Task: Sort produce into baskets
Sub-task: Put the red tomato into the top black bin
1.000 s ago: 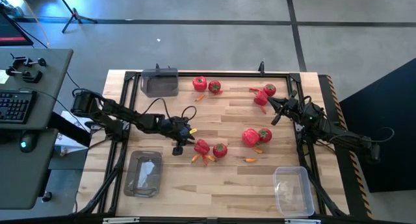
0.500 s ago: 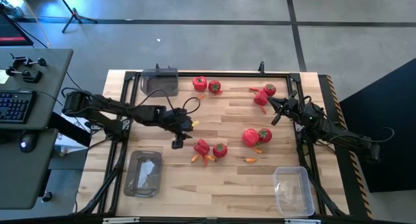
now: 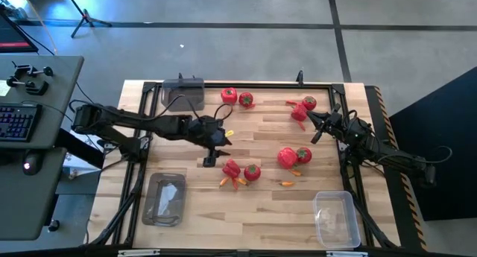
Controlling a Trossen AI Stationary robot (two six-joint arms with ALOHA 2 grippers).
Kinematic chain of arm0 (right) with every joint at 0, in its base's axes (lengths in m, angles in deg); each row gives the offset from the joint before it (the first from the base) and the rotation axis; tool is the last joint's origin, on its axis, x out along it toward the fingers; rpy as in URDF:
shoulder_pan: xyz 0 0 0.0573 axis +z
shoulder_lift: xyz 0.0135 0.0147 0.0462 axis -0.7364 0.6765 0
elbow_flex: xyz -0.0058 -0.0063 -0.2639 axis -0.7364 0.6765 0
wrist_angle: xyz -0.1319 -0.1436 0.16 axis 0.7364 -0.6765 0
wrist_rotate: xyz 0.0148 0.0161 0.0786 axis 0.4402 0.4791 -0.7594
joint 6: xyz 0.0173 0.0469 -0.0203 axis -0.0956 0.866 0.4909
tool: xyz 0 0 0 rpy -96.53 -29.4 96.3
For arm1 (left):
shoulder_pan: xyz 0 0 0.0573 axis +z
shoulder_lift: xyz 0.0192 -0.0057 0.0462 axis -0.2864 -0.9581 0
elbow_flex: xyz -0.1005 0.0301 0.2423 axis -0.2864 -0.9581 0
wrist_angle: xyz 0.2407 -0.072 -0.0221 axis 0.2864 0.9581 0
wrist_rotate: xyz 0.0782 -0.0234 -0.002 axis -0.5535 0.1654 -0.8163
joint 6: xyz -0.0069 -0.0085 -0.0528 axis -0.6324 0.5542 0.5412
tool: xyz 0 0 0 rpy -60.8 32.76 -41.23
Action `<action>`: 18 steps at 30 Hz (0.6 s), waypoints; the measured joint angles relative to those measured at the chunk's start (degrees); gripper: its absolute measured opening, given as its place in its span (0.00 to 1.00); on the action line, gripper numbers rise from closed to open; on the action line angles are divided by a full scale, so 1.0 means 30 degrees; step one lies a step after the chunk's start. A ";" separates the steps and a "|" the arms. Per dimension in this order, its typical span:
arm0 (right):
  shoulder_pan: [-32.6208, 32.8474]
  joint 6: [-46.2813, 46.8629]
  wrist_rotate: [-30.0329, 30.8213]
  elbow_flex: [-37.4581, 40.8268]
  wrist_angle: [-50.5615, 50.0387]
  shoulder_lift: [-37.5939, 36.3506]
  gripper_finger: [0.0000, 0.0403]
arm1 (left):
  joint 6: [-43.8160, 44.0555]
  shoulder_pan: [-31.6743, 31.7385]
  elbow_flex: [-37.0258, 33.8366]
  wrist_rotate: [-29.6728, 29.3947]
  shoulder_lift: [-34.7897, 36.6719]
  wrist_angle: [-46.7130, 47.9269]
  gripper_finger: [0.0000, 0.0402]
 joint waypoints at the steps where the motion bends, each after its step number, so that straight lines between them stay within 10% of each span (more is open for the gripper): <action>1: 0.0007 -0.0004 0.0000 0.0000 0.0000 0.0000 0.00 | -0.0033 0.0183 0.0004 0.0126 0.0002 0.0006 0.45; 10: 0.0005 0.0000 0.0000 0.0000 0.0000 0.0000 0.00 | 0.5293 0.2468 0.0004 0.2991 -0.0172 -0.3387 0.45; 18: 0.0004 0.0000 0.0000 0.0000 -0.0003 0.0007 0.00 | 0.8128 0.0408 0.0009 0.5562 -0.1821 -0.6295 0.45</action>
